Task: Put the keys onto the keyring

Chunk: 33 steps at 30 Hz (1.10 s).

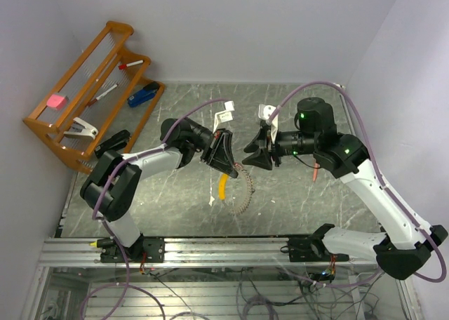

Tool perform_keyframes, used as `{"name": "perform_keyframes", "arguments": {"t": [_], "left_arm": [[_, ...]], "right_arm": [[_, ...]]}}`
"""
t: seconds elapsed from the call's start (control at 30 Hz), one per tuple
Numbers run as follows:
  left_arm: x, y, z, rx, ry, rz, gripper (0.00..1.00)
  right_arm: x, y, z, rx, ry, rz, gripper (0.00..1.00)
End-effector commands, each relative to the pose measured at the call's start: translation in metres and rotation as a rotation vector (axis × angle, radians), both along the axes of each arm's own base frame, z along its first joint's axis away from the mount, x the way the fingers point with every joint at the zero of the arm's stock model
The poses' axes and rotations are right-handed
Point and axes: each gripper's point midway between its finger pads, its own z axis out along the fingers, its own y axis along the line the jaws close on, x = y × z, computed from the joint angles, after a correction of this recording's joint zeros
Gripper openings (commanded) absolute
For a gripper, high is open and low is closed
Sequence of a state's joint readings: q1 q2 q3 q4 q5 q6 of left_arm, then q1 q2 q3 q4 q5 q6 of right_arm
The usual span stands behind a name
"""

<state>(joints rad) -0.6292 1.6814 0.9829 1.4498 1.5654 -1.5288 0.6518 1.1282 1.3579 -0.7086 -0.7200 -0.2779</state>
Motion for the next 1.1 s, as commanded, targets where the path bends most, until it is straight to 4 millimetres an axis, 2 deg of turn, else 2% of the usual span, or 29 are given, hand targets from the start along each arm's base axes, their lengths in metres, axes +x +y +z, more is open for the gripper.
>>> {"name": "perform_keyframes", "arguments": {"t": [0.0, 0.17, 0.37, 0.6, 0.7, 0.87, 1.07], "left_arm": [[-0.007, 0.010, 0.014, -0.055, -0.112, -0.006, 0.07], [-0.005, 0.008, 0.012, -0.049, -0.102, -0.005, 0.07], [-0.003, 0.007, 0.012, -0.041, -0.092, -0.005, 0.07], [-0.003, 0.008, 0.013, -0.041, -0.092, -0.003, 0.07], [-0.004, 0.008, 0.015, -0.045, -0.097, -0.003, 0.07], [-0.005, 0.009, 0.015, -0.048, -0.102, -0.003, 0.07], [-0.008, 0.011, 0.020, -0.060, -0.120, -0.003, 0.07]], "right_arm": [[-0.007, -0.002, 0.014, 0.013, -0.039, 0.013, 0.38], [-0.013, 0.000, 0.020, 0.030, -0.027, 0.031, 0.37], [-0.020, 0.012, 0.014, 0.014, -0.006, 0.085, 0.26], [-0.023, 0.019, 0.011, -0.006, -0.013, 0.106, 0.25], [-0.020, 0.017, 0.009, -0.021, -0.027, 0.082, 0.25], [-0.008, 0.008, 0.028, 0.021, -0.089, -0.020, 0.25], [0.016, -0.003, 0.019, 0.020, -0.021, -0.148, 0.25]]}}
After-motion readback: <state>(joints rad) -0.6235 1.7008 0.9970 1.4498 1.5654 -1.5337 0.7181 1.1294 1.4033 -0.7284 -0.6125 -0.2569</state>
